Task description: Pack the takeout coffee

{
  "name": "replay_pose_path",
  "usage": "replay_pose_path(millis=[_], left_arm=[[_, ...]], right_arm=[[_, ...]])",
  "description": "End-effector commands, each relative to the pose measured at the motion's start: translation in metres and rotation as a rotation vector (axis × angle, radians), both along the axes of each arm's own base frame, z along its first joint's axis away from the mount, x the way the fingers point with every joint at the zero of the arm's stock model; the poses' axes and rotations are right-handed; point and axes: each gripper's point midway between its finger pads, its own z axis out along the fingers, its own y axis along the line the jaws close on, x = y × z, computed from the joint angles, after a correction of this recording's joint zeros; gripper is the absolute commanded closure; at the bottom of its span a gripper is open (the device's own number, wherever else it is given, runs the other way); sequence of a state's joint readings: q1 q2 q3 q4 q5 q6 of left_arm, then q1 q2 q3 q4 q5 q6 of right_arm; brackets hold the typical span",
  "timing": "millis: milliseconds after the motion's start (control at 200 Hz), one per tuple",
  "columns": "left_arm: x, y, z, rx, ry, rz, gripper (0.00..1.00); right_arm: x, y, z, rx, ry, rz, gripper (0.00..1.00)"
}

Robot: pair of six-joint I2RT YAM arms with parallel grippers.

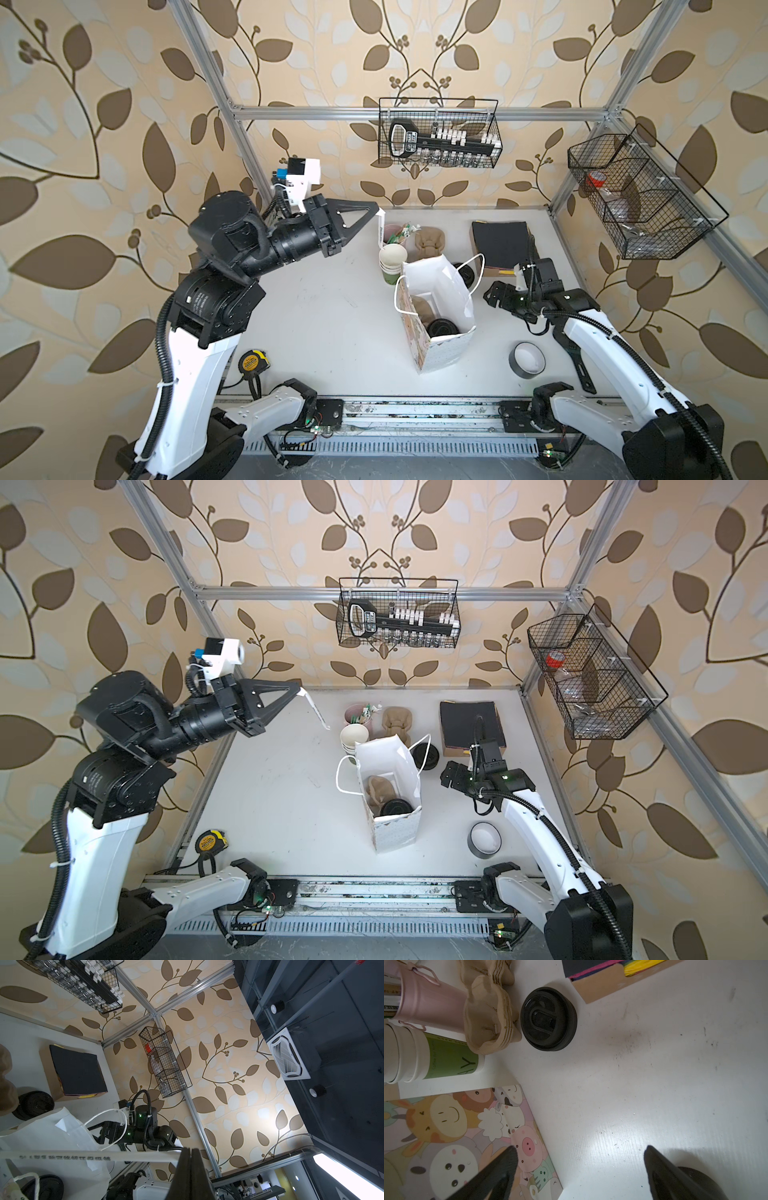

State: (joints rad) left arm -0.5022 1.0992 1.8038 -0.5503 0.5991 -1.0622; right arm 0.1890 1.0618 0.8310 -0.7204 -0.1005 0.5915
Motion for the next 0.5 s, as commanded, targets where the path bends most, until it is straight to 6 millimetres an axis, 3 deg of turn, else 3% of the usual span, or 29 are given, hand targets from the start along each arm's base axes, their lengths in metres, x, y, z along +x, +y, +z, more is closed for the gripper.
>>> replay_pose_path(millis=[0,215,495], left_arm=[[-0.003,-0.024,0.001,0.041,-0.07,-0.031,1.0],[0.0,-0.044,-0.017,0.104,-0.06,-0.03,1.0],[0.02,-0.064,-0.075,0.208,0.02,-0.011,1.0]], right_arm=[[0.008,0.001,0.011,0.002,-0.032,-0.01,0.05],[0.006,-0.001,0.011,-0.012,-0.034,-0.003,0.05],[0.006,-0.001,0.004,-0.016,-0.025,-0.002,0.05]])
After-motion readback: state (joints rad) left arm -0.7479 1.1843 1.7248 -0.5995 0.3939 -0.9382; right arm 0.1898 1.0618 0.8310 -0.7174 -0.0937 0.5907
